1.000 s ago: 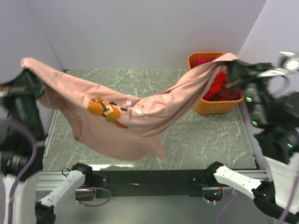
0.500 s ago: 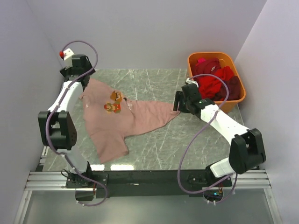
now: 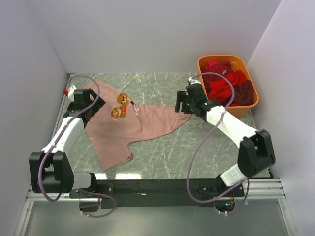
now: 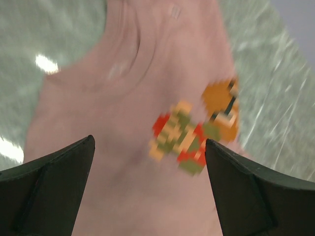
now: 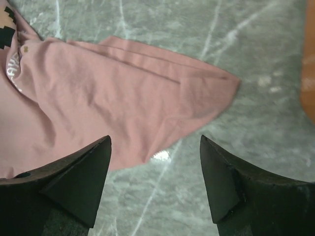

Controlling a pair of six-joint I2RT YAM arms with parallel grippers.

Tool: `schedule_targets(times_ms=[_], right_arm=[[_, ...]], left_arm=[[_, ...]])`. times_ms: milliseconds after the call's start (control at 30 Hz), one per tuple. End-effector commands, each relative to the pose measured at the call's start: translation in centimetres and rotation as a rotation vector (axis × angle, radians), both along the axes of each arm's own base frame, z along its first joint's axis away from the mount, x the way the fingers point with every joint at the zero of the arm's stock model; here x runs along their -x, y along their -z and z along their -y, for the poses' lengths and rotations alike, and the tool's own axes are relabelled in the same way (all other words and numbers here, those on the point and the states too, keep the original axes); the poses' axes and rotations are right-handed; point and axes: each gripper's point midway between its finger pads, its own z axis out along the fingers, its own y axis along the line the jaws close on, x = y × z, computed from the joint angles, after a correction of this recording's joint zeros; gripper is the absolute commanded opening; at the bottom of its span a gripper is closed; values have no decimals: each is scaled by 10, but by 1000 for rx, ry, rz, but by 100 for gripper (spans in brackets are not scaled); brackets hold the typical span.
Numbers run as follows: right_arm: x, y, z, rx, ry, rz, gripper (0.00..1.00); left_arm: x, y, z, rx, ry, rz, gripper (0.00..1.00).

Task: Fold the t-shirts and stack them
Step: Flatten the tshirt out

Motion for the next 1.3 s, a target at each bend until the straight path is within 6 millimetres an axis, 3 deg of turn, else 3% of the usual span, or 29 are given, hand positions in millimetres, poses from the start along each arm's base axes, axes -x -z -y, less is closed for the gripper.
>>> schedule_targets(times_ms=[0, 67, 233, 467, 700, 833, 867, 900, 967, 1000, 1067, 1100, 1167, 1267], right_arm=[[-22, -5, -14, 28, -13, 18, 79], [-32, 9, -16, 42, 25, -33, 79], [-38, 45, -35, 8, 13, -139, 86], [-44, 91, -34, 54, 44, -247, 87], [-66, 116, -27, 45, 88, -313, 87], [-92, 109, -30, 39, 73, -282, 87], [-95, 107, -30, 50, 67, -280, 87], [-106, 93, -33, 52, 51, -245, 87], [-113, 86, -31, 77, 53, -230, 87], [-122, 74, -28, 95, 64, -195, 87], [-127, 63, -22, 125, 83, -177, 87], [-130, 53, -19, 136, 95, -152, 87], [-131, 45, -17, 137, 102, -130, 87], [-122, 46, -13, 137, 115, -149, 86]], left_arm=[[12, 19, 35, 167, 89, -1, 99], [20, 36, 47, 194, 151, -35, 99], [28, 81, 52, 205, 177, -160, 100], [14, 118, 66, 255, 228, -237, 99], [-27, 143, 66, 255, 226, -307, 100], [-61, 149, 57, 214, 202, -325, 99], [-72, 147, 54, 203, 194, -319, 99], [-97, 139, 50, 190, 190, -289, 99], [-116, 129, 47, 181, 189, -291, 99], [-138, 108, 46, 162, 200, -243, 99], [-149, 86, 45, 149, 208, -208, 99], [-150, 67, 45, 139, 216, -172, 99], [-142, 55, 44, 134, 217, -145, 99], [-105, 52, 45, 150, 205, -148, 100]])
